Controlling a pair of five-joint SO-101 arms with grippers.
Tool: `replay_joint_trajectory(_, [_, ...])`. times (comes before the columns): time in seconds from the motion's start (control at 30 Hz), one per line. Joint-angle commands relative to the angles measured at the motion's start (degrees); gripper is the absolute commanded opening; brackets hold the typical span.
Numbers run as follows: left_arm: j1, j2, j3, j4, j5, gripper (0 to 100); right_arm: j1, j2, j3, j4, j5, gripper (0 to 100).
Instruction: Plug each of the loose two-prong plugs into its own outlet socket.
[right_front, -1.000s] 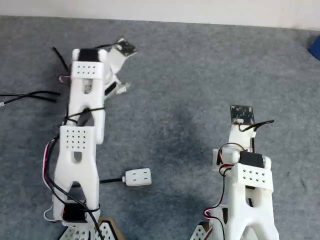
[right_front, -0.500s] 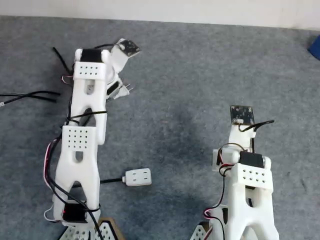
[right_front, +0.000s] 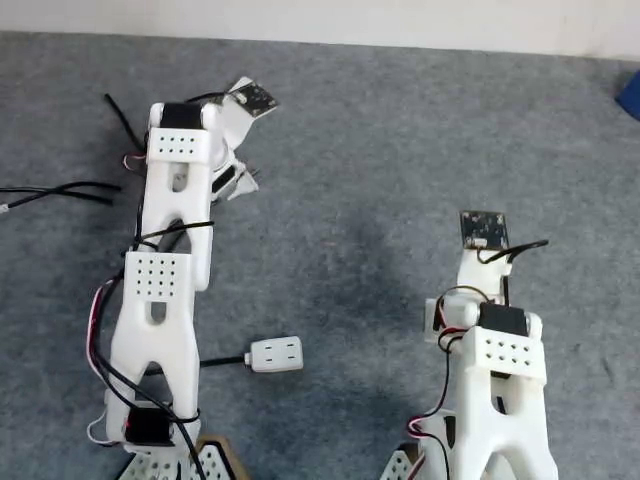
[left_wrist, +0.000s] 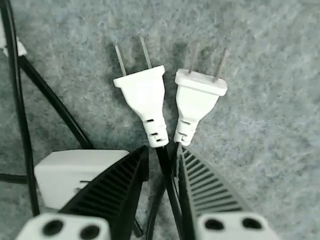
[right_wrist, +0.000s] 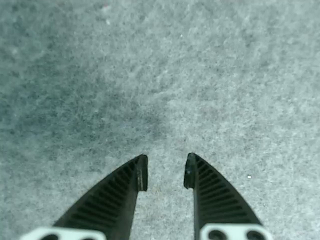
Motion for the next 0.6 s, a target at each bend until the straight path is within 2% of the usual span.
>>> replay_joint_trajectory(0.0, [-0.75,-0.40,-0.92,-0.26,-0.44,12,-0.40,0.13,-0.22,0.31,0.79,13.4])
replay_joint_trajectory(0.1, [-0.40,-0.66,-1.01,-0.26,-0.79,1,-0.40,0.13,-0.22,0.31,0.79,13.4])
replay_joint_trajectory(0.2, [0.57,-1.63,-2.24,0.35,-3.60,1,-0.40,0.13,-0.22,0.31,0.79,13.4])
replay_joint_trajectory(0.4, [2.33,-7.69,-5.85,2.64,-3.69,0,-0.40,0.13,-0.22,0.31,0.79,13.4])
replay_joint_trajectory(0.57, [7.08,-15.25,0.04,3.25,-1.85,0,0.04,0.13,-0.22,0.31,0.79,13.4])
